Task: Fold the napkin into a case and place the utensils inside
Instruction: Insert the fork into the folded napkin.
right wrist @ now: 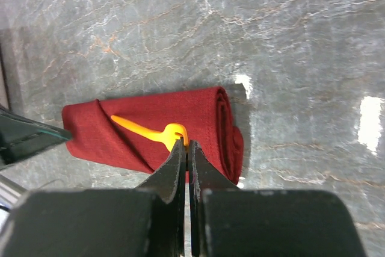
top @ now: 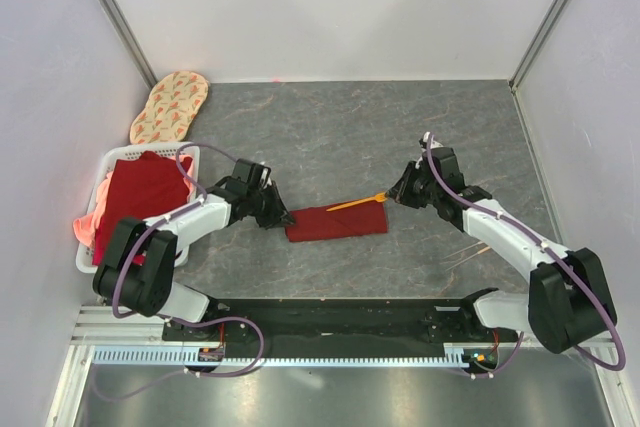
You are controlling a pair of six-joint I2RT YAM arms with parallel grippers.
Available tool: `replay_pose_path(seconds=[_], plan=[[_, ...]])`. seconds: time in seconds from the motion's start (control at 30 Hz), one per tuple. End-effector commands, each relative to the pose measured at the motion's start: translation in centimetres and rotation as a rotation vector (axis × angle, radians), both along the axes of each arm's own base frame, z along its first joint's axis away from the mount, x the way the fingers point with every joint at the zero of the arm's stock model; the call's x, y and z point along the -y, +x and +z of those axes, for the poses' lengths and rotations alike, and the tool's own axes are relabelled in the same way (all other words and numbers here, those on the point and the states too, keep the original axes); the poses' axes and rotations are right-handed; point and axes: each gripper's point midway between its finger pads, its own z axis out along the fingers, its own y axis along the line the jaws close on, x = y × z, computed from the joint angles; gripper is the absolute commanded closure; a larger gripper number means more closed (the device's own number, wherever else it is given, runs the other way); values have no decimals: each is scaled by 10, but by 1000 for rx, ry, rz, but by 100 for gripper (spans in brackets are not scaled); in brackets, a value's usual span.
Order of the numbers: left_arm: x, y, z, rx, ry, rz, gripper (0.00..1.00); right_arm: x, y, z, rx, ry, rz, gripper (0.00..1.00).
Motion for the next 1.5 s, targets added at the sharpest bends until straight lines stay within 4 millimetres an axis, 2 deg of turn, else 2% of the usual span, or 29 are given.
replay_pose_path(seconds=[0.0, 0.43, 0.77, 1.03, 1.3, 1.47], plan=[[-6, 4, -2, 38, 3, 47, 98, -11, 7, 5, 24, 65, 10, 100], [-7, -2, -8, 40, -2, 39, 98, -19, 1, -14, -16, 92, 16, 100], [-5, -7, -16, 26, -21, 37, 98, -40, -8, -22, -42, 199, 8, 100], [-3, -7, -13, 34, -36, 35, 98, -57, -11, -28, -54, 240, -3, 100], [-1, -7, -11, 37, -50, 30, 98, -78, -1, -30, -58, 238, 37, 100], [-2, -5, 3, 97, -60, 19, 97, -85, -1, -33, -63, 218, 66, 97]])
